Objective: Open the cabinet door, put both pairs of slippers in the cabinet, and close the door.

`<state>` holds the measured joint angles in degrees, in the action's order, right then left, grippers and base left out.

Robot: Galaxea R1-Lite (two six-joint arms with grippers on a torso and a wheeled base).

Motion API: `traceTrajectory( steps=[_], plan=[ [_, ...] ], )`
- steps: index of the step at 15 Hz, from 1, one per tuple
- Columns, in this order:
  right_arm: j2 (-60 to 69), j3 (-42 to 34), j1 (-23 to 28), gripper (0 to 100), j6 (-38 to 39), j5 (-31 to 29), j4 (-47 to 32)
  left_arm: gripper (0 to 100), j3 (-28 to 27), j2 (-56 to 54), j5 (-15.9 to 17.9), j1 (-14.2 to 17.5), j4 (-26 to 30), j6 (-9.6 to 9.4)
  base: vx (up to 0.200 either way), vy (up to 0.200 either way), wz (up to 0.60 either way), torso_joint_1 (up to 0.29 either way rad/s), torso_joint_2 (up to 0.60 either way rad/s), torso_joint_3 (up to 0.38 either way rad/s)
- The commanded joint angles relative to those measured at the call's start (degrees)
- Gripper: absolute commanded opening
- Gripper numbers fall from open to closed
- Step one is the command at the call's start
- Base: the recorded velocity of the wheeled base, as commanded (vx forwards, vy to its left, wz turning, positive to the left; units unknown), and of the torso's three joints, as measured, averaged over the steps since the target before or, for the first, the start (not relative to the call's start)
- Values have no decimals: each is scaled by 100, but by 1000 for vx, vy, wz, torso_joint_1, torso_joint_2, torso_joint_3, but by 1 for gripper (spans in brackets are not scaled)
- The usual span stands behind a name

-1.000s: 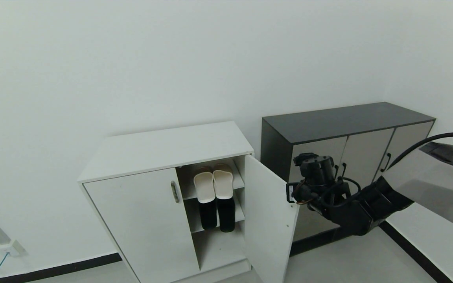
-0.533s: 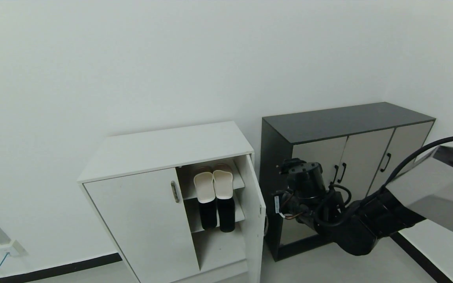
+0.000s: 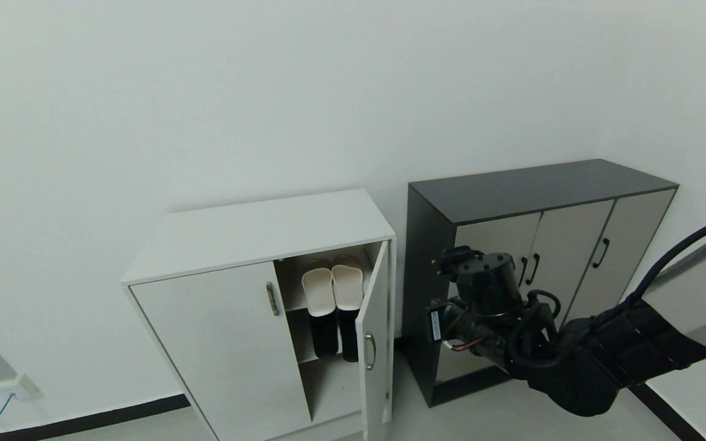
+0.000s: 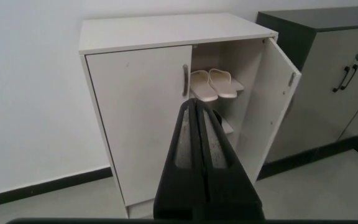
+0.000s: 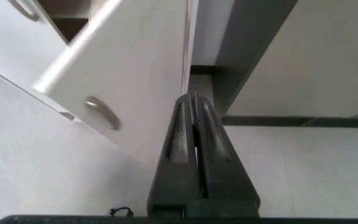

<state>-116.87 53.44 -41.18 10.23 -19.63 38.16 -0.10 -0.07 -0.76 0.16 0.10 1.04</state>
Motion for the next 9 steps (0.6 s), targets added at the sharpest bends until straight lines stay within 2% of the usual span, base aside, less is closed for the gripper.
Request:
traceTrajectory(
  steps=[1, 4, 7, 9],
  plan=[
    [50, -45, -22, 0, -3, 12, -1, 0, 1, 7, -4, 2, -1, 2, 0, 0, 600, -2, 2, 7],
    [182, -203, -22, 0, -3, 354, -1, 0, 1, 7, -4, 2, -1, 2, 0, 0, 600, 4, -1, 4],
    [182, -308, -13, 0, -12, 425, 8, 0, 1, 7, 5, 2, 8, 2, 0, 0, 600, 4, 12, 1],
    [182, -493, 5, 0, -276, 512, 166, 0, 1, 7, -4, 2, -1, 2, 0, 0, 0, 0, 0, 0]
  ],
)
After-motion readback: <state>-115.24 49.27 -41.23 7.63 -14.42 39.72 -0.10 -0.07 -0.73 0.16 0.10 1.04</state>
